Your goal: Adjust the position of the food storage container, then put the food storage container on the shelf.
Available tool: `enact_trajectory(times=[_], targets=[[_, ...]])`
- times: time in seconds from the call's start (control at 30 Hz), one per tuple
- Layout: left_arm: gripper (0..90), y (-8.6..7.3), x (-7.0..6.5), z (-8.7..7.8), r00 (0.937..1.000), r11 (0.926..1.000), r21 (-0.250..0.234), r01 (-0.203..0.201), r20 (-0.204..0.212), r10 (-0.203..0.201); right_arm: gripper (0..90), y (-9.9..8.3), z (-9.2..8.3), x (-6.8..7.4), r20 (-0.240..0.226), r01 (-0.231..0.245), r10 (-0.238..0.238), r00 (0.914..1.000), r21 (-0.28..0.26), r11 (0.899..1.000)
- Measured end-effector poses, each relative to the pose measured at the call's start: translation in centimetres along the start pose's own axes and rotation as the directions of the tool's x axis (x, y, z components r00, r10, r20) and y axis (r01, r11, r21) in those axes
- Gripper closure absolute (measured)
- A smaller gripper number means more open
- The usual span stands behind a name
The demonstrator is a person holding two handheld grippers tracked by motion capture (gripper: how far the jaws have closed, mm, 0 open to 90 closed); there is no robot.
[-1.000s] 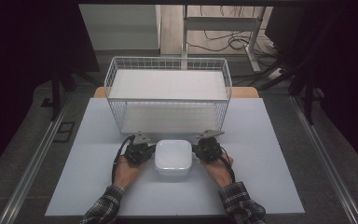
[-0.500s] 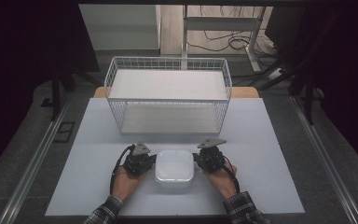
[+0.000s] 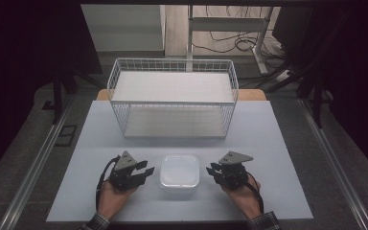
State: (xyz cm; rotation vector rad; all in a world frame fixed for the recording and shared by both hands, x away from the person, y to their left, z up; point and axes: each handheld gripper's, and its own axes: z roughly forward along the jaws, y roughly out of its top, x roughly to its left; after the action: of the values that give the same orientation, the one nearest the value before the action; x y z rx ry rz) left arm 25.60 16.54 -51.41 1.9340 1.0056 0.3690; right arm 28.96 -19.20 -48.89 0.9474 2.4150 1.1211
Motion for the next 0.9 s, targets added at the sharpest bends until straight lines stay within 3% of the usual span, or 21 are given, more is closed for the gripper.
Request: enact_trajectory(times=[0.03,0.07,0.1,0.13,0.17,0.2,0.3,0.4,0.57,0.63,0.67,0.9], targets=[[44.9,0.0,0.0,0.0,1.0,1.0,0.0,0.0,0.0,0.0,67.1,0.0,0.0,0.0,0.0,0.0,0.0,1.0,0.0,1.0],[38.5,-0.7,0.1,-0.5,0.9999,0.9999,-0.012,0.009,0.015,-0.008,58.0,-0.5,-0.7,0.2,0.005,0.005,-0.005,1.0,-0.015,1.0],[33.7,-0.7,0.1,-0.5,0.9999,0.9999,-0.012,0.009,0.015,-0.008,58.0,-0.5,-0.7,0.2,0.005,0.005,-0.005,1.0,-0.015,1.0],[30.4,-1.5,0.3,-0.6,0.999,0.9992,0.002,0.039,0.023,-0.039,46.8,-1.2,-1.2,0.3,0.003,0.006,-0.006,1.0,-0.023,1.0],[27.7,-1.5,0.3,-0.6,0.999,0.9992,0.002,0.039,0.023,-0.039,46.8,-1.2,-1.2,0.3,0.003,0.006,-0.006,1.0,-0.023,1.0],[25.7,-1.9,0.4,-0.5,0.998,0.9982,0.023,0.056,0.029,-0.056,37.4,-1.8,-1.4,0.2,-0.006,0.002,-0.002,1.0,-0.02,1.0],[18.3,-1.9,0.3,-0.5,0.9981,0.9982,0.022,0.056,0.023,-0.057,29.8,-2.2,-1.5,0.1,-0.02,-0.008,0.008,0.9998,-0.017,1.0],[15.2,-1.5,0.1,-0.7,0.9972,0.9979,0.008,0.065,0.035,-0.065,28.3,-1.9,-1.6,0.2,-0.024,-0.016,0.015,0.9996,-0.023,1.0],[15.9,-1.0,-0.3,-0.8,0.9994,0.999,0.032,0.03,0.017,-0.031,34.2,-1.6,-1.6,0.3,-0.047,-0.017,0.017,0.9988,0.002,1.0],[15.5,-0.6,-0.6,-1.0,0.9993,0.9992,0.028,0.029,0.022,-0.029,35.6,-1.4,-1.6,0.5,-0.05,-0.014,0.014,0.9987,0.012,1.0],[13.7,-0.3,-0.7,-1.2,0.9977,0.9998,0.005,0.022,0.064,-0.022,35.6,-1.1,-1.6,0.7,-0.051,-0.019,0.02,0.9985,0.018,1.0],[18.4,0.4,-0.9,-0.7,0.9975,0.9999,0.004,0.014,0.069,-0.014,33.8,0.0,-1.5,0.9,-0.063,-0.032,0.032,0.9975,-0.001,0.999]])
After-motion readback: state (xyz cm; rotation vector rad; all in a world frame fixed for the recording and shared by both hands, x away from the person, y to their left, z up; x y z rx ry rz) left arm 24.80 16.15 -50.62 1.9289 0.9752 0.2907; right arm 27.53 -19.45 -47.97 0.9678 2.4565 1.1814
